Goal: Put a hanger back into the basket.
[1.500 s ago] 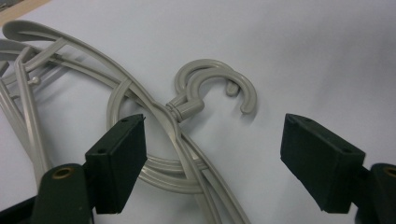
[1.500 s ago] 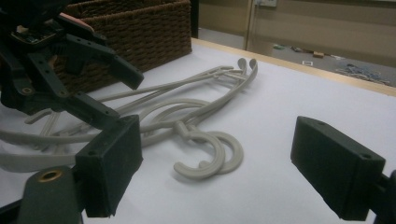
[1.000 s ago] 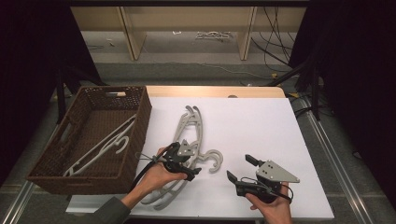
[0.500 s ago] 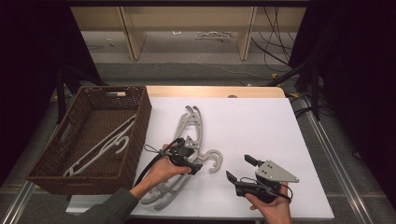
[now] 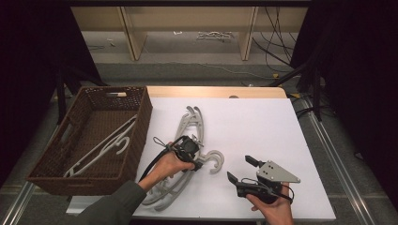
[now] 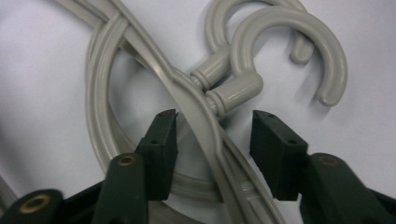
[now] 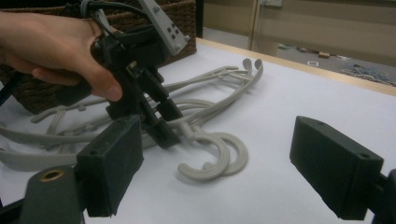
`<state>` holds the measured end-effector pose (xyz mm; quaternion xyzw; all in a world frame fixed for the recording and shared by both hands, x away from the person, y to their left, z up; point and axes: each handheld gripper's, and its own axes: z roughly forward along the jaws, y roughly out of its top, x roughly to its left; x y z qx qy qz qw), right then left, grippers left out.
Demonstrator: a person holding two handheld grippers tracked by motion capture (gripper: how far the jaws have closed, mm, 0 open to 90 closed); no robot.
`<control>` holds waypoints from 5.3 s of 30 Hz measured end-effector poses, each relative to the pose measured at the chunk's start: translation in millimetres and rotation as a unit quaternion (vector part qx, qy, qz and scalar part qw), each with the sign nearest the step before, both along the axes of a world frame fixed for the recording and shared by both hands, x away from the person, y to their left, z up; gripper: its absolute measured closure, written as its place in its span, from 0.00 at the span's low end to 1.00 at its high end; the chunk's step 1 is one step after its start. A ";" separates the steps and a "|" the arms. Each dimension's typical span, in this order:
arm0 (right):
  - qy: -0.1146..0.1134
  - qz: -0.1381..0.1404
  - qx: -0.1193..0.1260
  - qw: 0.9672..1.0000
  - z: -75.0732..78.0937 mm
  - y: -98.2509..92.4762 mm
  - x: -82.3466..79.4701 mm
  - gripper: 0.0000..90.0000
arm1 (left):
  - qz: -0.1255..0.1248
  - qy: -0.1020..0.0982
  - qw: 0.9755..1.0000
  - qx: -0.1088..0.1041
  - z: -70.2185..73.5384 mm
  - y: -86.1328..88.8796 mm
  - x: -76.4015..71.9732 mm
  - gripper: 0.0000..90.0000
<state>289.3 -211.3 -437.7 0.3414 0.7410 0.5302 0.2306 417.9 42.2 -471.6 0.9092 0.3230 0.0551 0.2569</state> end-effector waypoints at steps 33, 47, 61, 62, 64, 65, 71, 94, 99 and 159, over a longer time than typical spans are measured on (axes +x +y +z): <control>0.000 0.000 -0.003 1.000 0.4 1.2 0.3 0.20 | 0.036 0.048 0.992 -0.108 41.7 43.2 14.2 0.89; -0.001 0.000 0.000 1.000 -0.3 2.1 0.7 0.20 | 0.069 0.066 0.967 -0.235 74.5 55.7 9.5 0.89; -0.002 0.002 0.001 1.000 -0.2 2.6 1.0 0.20 | 0.058 0.018 0.958 -0.282 134.6 69.7 -6.4 0.89; -0.008 0.001 -0.003 1.000 -0.6 2.2 1.8 0.20 | 0.057 0.015 0.958 -0.280 137.4 71.1 -7.4 0.89; -0.003 0.003 -0.001 1.000 -0.8 2.4 1.5 0.21 | 0.055 0.010 0.958 -0.280 142.2 73.2 -9.0 0.89; -0.002 0.003 0.001 1.000 -0.5 2.5 1.2 0.20 | 0.056 0.010 0.957 -0.283 144.3 74.6 -9.4 0.89; -0.001 0.001 0.001 1.000 -0.6 2.6 1.3 0.20 | 0.058 -0.001 0.955 -0.289 159.1 84.0 -10.2 0.89; 0.000 0.001 -0.001 1.000 -1.8 3.7 2.1 0.21 | 0.099 -0.093 0.950 -0.282 203.7 162.9 -10.0 0.89; 0.003 0.002 -0.003 1.000 -1.9 3.6 2.3 0.21 | 0.116 -0.108 0.954 -0.255 192.5 184.4 -1.2 0.89; 0.001 0.002 -0.011 1.000 -3.7 4.5 5.7 0.21 | 0.115 -0.131 0.978 -0.116 112.1 310.6 -15.5 0.90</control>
